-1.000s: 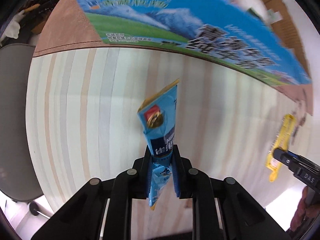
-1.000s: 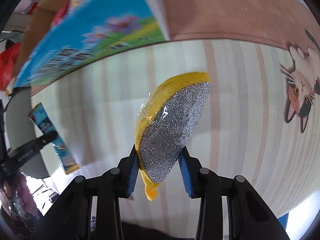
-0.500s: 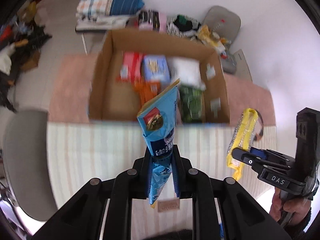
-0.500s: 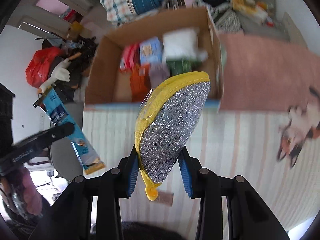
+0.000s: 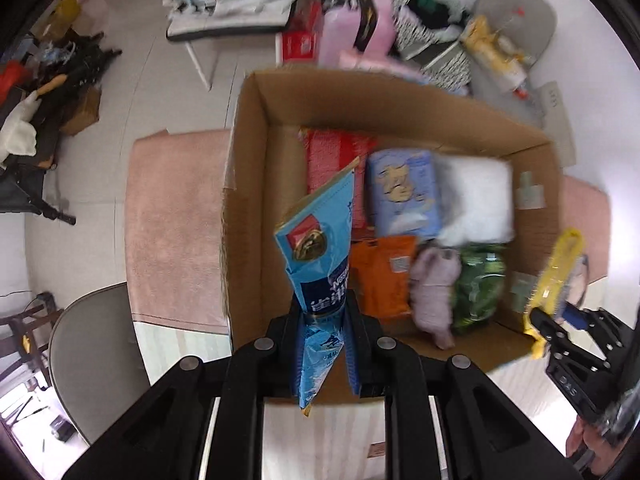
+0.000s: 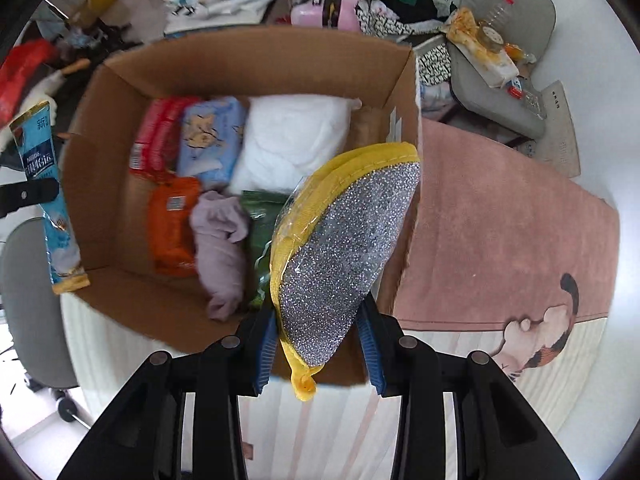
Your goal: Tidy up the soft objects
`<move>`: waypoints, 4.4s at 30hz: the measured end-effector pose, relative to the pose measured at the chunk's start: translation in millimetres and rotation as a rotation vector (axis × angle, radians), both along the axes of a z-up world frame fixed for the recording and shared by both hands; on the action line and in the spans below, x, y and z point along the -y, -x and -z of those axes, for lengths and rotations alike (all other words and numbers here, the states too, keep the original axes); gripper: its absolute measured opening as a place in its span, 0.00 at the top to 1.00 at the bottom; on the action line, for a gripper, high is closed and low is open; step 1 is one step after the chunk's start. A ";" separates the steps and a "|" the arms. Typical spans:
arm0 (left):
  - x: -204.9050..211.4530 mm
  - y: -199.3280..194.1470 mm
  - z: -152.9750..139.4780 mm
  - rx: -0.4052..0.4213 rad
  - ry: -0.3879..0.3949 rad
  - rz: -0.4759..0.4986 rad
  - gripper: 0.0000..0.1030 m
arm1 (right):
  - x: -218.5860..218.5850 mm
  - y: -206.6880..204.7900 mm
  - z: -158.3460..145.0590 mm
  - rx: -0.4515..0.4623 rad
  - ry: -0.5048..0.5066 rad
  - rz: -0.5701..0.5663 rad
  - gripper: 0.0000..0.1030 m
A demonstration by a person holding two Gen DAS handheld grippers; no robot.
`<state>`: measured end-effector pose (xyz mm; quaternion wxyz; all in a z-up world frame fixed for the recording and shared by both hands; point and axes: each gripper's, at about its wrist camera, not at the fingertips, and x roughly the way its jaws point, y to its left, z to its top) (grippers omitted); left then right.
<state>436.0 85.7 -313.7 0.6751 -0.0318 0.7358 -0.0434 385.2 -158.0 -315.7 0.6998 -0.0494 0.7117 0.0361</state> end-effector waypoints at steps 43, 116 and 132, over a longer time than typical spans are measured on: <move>10.1 87.7 -55.4 0.270 -0.079 -0.051 0.02 | -14.3 35.8 -19.4 0.143 -0.049 0.152 0.00; 42.1 314.6 -308.5 0.755 -0.057 -0.020 0.02 | 0.6 296.0 -343.2 0.736 -0.020 0.107 0.00; 43.6 316.4 -312.1 0.768 -0.058 -0.021 0.02 | 1.2 300.8 -348.7 0.748 -0.018 0.117 0.00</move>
